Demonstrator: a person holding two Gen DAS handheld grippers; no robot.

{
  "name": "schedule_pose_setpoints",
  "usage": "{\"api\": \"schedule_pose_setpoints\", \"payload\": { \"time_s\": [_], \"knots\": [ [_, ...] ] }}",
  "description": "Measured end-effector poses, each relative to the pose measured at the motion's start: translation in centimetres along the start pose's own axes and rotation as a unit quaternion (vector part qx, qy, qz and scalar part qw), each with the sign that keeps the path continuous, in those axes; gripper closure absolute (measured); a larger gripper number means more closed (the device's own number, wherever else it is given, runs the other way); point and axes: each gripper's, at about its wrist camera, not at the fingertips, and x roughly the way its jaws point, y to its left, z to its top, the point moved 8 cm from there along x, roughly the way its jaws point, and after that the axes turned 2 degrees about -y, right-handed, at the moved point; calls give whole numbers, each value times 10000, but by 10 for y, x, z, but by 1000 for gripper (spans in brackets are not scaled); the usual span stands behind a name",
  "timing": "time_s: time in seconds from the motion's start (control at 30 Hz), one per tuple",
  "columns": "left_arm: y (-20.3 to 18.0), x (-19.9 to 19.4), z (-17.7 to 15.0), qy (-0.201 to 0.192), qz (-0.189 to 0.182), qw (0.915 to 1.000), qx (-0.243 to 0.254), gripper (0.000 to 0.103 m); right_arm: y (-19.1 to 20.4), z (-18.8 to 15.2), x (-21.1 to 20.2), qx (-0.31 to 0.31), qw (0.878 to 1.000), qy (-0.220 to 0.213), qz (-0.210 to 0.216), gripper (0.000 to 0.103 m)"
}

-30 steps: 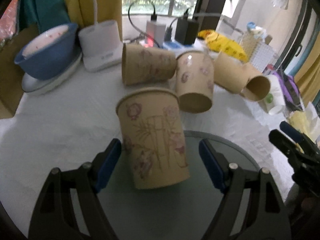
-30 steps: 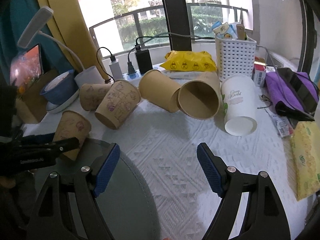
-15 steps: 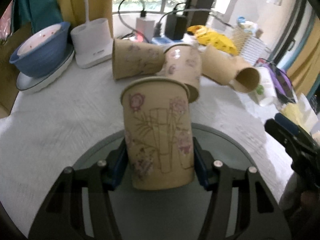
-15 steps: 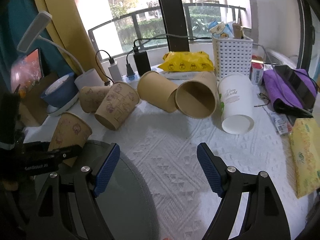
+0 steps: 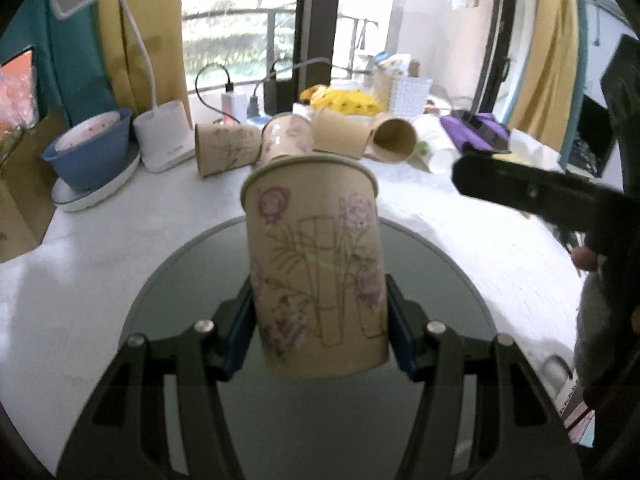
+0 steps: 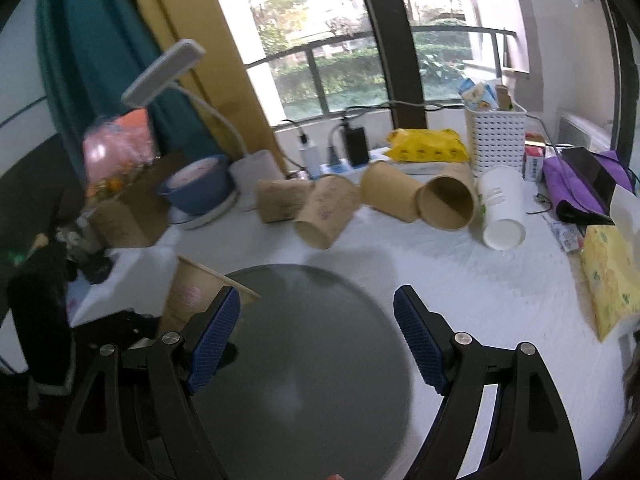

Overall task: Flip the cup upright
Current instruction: 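Lift the tan cup with the right tool and rotate it opening-up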

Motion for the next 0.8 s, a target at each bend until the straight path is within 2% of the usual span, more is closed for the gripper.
{"api": "schedule_pose_setpoints", "payload": {
  "time_s": [0.23,0.4,0.57,0.8],
  "knots": [
    [0,-42,-14,-788,-165,9966,190,44,46,-17,-25,-53,9990,41,448,21],
    [-10,-74,-23,-1449,-402,9878,405,44,75,-23,-40,-58,9967,63,810,21],
    [-19,-97,-32,-1861,-667,9790,491,44,98,-26,-56,-37,9941,51,1081,21],
    [-22,-125,-41,-2352,-784,9676,486,44,119,-38,-71,-7,9921,80,1250,21]
  ]
}}
